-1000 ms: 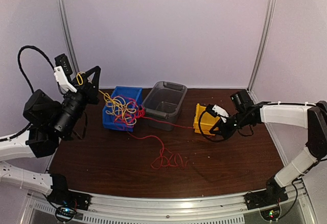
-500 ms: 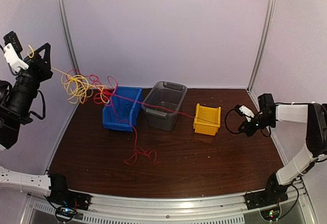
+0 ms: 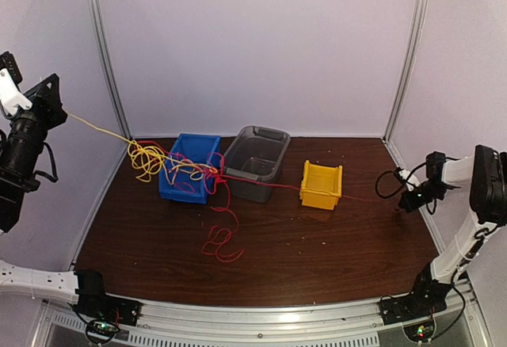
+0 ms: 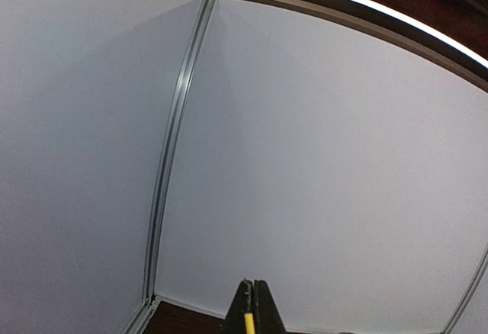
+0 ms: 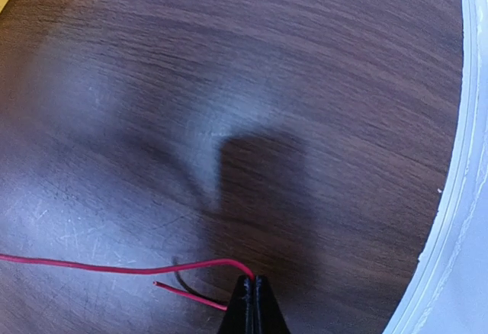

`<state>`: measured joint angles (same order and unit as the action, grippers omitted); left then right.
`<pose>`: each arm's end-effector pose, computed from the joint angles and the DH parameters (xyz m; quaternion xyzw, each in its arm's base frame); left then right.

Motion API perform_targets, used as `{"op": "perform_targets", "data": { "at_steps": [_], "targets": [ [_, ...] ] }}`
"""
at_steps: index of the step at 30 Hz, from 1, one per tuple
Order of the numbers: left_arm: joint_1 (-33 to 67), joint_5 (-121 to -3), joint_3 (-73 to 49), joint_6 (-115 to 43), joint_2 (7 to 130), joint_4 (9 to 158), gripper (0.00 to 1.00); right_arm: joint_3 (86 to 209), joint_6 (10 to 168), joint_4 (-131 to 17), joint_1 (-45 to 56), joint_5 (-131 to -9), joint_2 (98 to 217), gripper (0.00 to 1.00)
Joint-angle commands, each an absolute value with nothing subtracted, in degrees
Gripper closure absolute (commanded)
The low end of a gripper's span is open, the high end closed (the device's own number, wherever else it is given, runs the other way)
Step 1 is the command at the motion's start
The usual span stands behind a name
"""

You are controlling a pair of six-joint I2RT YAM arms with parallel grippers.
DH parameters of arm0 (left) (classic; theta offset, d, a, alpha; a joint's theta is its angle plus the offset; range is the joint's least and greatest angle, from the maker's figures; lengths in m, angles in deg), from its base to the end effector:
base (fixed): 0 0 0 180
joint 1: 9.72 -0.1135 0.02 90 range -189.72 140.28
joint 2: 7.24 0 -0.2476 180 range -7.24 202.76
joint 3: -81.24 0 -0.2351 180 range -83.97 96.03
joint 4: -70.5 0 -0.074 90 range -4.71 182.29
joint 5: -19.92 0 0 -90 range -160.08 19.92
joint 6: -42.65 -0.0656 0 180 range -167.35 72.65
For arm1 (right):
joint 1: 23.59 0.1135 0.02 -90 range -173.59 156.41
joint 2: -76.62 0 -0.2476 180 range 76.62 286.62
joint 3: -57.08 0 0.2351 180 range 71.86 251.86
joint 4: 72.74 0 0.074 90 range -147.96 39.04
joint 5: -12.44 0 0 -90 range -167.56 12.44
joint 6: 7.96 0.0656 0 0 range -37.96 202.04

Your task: Untangle the cables

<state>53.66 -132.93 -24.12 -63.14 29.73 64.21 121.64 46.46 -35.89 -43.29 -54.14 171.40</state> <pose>0.0894 -0.0481 0.4782 -0.1572 0.5630 -0.1303 0.8009 0.2875 -0.0753 0.1183 -0.1725 0.9449 0.0859 0.2647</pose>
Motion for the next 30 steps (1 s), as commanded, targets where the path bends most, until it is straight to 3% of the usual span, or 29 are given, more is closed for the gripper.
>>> {"op": "perform_targets", "data": {
  "at_steps": [1, 3, 7, 10, 18, 24, 30],
  "targets": [
    [53.35, -133.66, -23.12, -62.79, 34.62, 69.29, 1.00, 123.51, 46.47, -34.83, -43.21, -53.30, 169.74, 1.00],
    [53.38, -130.46, -21.65, -58.72, 37.35, 74.80, 1.00, 124.08, 43.42, -31.01, -42.81, -48.30, 167.80, 1.00],
    [53.23, -122.28, -24.17, -49.31, 42.76, 77.34, 1.00, 126.18, 36.86, -19.82, -38.50, -35.59, 159.36, 0.63],
    [53.30, -117.44, -28.06, -40.94, 47.07, 74.24, 1.00, 128.50, 35.89, -15.73, -32.74, -30.35, 152.64, 0.48],
    [53.38, -106.37, -31.60, -29.38, 58.34, 64.91, 1.00, 134.17, 45.75, -20.85, -9.28, -25.00, 145.80, 0.45],
    [53.43, -102.30, -30.37, -25.24, 61.41, 60.32, 1.00, 138.53, 60.90, -33.89, 2.90, -20.81, 154.00, 0.43],
    [53.91, -102.05, -30.18, -23.34, 59.66, 56.38, 1.00, 141.54, 69.57, -45.39, 13.69, -24.46, 161.45, 0.36]
  ]
}}
